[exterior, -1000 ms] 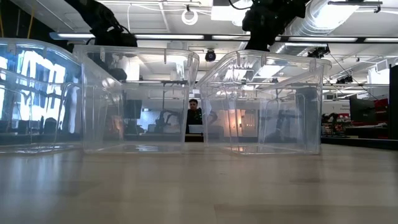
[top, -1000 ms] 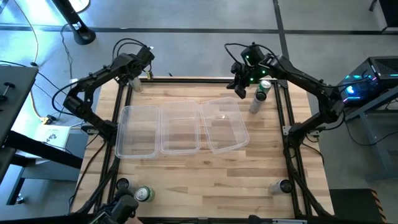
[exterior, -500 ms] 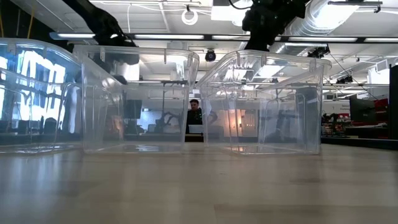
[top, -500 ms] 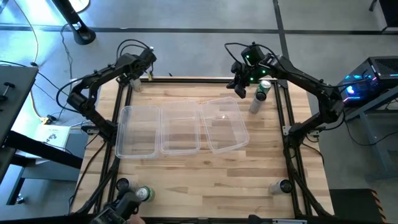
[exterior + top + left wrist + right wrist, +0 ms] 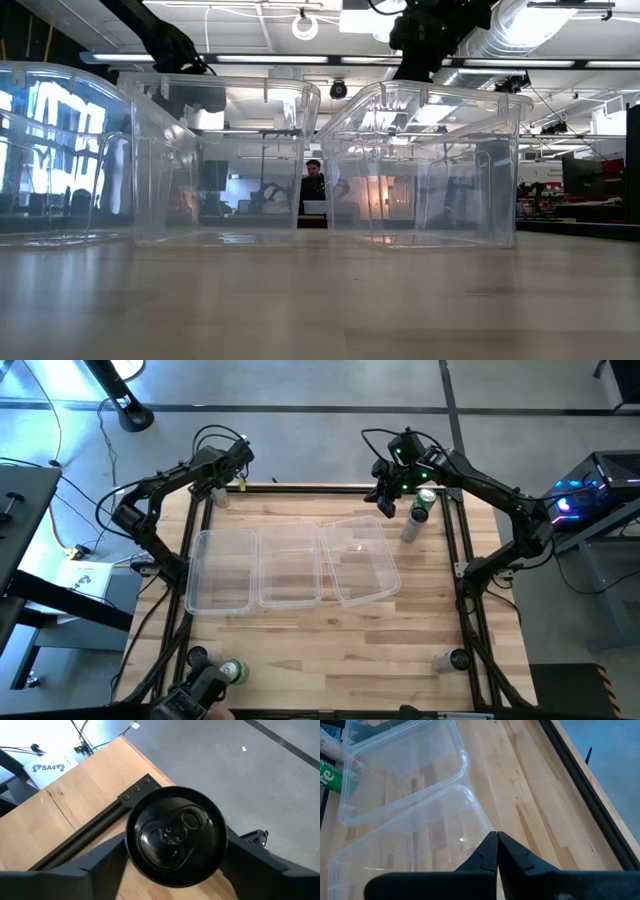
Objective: Sort soda cans
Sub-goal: Put the white-yellow can into the left transparent container
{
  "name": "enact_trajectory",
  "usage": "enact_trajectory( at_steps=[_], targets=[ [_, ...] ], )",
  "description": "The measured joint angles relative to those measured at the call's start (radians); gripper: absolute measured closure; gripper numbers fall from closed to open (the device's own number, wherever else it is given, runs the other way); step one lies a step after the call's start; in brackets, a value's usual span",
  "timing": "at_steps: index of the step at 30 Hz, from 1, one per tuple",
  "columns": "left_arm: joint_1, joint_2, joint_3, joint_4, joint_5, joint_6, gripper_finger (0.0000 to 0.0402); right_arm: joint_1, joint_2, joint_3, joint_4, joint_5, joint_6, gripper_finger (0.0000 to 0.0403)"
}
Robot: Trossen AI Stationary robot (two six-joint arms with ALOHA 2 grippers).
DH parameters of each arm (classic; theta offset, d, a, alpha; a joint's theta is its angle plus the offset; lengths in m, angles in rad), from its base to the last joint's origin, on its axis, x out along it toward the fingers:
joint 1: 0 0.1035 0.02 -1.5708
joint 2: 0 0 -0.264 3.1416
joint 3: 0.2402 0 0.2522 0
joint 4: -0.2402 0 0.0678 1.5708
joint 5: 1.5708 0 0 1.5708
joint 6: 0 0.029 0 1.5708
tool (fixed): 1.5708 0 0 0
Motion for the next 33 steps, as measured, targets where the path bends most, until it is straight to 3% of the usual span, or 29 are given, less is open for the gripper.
enact_trajectory(
  at_steps=[3, 10, 16, 20, 23, 27, 30, 33],
  targets=[
    [0.000, 0.000, 0.000, 0.003, -0.002, 0.003, 0.0169, 0.000, 0.000, 0.000, 0.000, 0.000, -0.007, 0.0403],
    [-0.020, -0.032, -0.002, 0.006, 0.005, 0.046, 0.0169, 0.000, 0.000, 0.000, 0.000, 0.000, -0.013, 0.0403],
    [-0.085, -0.184, -0.002, 0.034, -0.146, 0.060, 0.0169, 0.000, 0.000, 0.000, 0.003, 0.000, -0.015, 0.0403],
    [-0.120, -0.310, -0.002, 0.207, -0.184, 0.251, 0.0169, 0.000, 0.000, 0.000, 0.007, 0.000, -0.015, 0.0403],
    [-0.157, -0.390, -0.002, 0.412, -0.057, 0.534, 0.0169, 0.000, 0.000, 0.000, 0.017, 0.000, -0.015, 0.0403],
    [-0.222, -0.479, 0.008, 0.564, 0.253, 0.839, 0.0169, 0.000, 0.000, 0.000, 0.022, -0.001, -0.014, 0.0403],
    [-0.295, -0.503, 0.079, 0.499, 0.397, 0.911, 0.0169, 0.000, 0.000, 0.000, 0.023, -0.029, 0.002, 0.0403],
    [-0.388, -0.489, 0.196, 0.352, 0.461, 0.961, 0.0169, 0.000, 0.000, 0.000, 0.032, -0.093, 0.035, 0.0403]
  ],
)
